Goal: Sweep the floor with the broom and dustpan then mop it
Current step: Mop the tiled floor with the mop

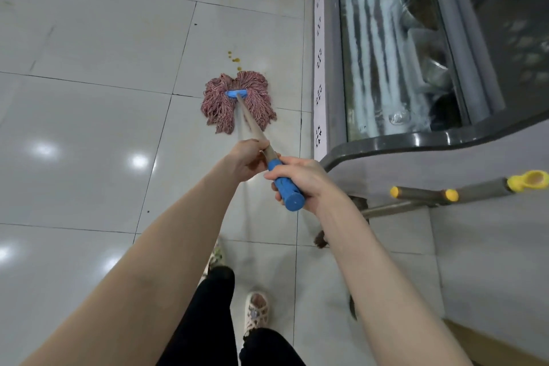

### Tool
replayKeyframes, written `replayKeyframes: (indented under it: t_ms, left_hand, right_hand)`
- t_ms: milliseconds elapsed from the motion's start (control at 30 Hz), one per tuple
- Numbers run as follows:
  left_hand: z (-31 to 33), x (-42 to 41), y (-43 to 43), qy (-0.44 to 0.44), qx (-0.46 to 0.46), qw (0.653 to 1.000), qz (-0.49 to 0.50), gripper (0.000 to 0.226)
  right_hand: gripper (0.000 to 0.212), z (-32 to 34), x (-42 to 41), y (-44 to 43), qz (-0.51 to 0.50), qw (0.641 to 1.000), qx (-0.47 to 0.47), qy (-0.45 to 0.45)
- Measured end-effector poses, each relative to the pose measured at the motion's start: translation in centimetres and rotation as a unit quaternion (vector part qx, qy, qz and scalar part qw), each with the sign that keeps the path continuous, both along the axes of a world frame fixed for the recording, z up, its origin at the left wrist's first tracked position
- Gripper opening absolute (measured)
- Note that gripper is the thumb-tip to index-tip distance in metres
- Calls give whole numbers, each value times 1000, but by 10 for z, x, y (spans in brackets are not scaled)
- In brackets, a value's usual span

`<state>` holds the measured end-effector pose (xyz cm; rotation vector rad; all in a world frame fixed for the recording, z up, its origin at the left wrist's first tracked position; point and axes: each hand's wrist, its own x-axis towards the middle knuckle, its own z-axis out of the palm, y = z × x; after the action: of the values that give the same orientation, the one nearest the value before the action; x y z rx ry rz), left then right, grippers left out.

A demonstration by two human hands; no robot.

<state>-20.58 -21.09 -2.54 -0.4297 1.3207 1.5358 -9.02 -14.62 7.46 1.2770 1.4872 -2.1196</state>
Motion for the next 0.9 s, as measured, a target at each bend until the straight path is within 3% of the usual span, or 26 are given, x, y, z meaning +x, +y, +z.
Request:
replayKeyframes:
  t_ms: [200,533,767,900]
  left_hand:
    - [8,-124,23,5,17,1000,9,14]
    - [33,-374,37,42,-37,998,-18,23]
    - [24,-488,32,46,-46,998,-11,27]
    - [12,-554,38,35,-38,999,-5,22]
  right_hand:
    - [55,-4,-129,23,12,1000,5,7]
    - [30,16,-379,38,4,1000,8,10]
    - [17,6,-493,35,16,1000,-6,15]
    - [20,3,-555,43,27,999,-2,20]
